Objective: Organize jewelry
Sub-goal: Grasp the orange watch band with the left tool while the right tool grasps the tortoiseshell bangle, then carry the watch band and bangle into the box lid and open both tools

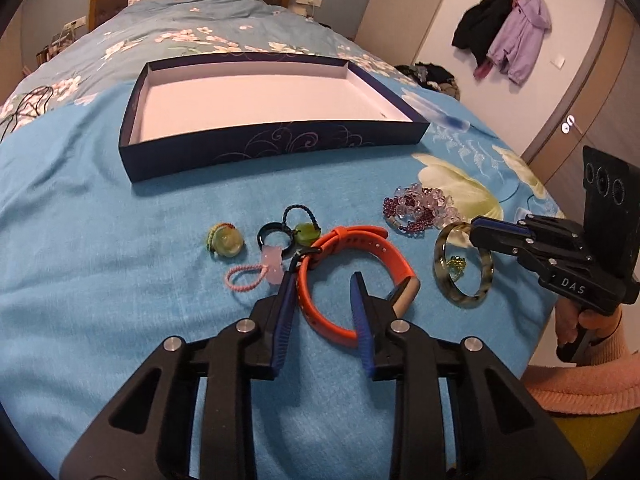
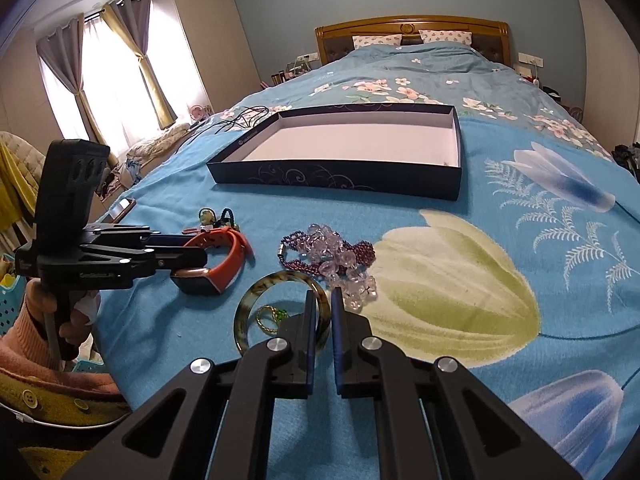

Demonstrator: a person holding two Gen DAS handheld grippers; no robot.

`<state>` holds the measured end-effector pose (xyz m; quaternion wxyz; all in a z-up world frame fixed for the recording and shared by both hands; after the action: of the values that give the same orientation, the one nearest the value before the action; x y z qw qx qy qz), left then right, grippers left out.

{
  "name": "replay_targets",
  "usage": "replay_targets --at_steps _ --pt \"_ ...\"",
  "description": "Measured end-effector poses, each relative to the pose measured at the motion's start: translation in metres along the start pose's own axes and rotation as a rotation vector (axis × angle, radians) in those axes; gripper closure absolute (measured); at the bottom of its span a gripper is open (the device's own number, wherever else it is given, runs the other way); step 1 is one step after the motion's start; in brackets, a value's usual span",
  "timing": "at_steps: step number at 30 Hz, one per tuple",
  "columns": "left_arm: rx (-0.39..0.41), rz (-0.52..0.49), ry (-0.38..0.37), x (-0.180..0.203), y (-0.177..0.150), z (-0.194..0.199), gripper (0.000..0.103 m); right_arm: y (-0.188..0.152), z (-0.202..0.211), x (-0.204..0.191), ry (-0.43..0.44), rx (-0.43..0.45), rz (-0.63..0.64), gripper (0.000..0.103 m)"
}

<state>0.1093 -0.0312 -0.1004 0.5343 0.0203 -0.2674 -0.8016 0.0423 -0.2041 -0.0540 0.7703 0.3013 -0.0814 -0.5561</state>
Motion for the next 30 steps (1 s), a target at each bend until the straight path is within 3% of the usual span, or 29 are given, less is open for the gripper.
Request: replay_targets --at_steps 5,8,17,24,30 --pt "-0.003 0.003 0.036 -0.002 0.001 -0.001 0.097 0.003 0.006 0.001 0.021 0.016 0.003 0.097" --pt "0.008 0.001 0.051 -0.001 0.000 0.002 0.098 0.008 0.012 0.001 0.028 0.036 0.005 0.097" --pt "0.112 0.026 -0.016 -0.006 0.014 0.035 0.098 0.048 0.023 0.004 0.012 0.123 0.037 0.097" --pt "0.193 0.058 0.012 -0.025 0.062 0.056 0.098 0.102 0.008 0.022 -0.030 0.161 0.039 0.097" --pt "0.197 0.094 0.050 -0.049 0.115 0.048 0.098 0.156 -0.026 0.047 -0.073 0.145 0.023 0.097"
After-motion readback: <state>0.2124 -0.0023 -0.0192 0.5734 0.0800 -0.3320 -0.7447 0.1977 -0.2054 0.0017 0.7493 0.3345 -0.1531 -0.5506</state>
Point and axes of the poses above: each gripper's, at about its wrist camera, not at the fingertips, and z roughly against the way its jaws point, x to its right, y to its top, the point moved 1 cm from there along -z, roughly the way its jaws point, and after that the axes turned 10 degrees about -x, right-handed, at the moved point
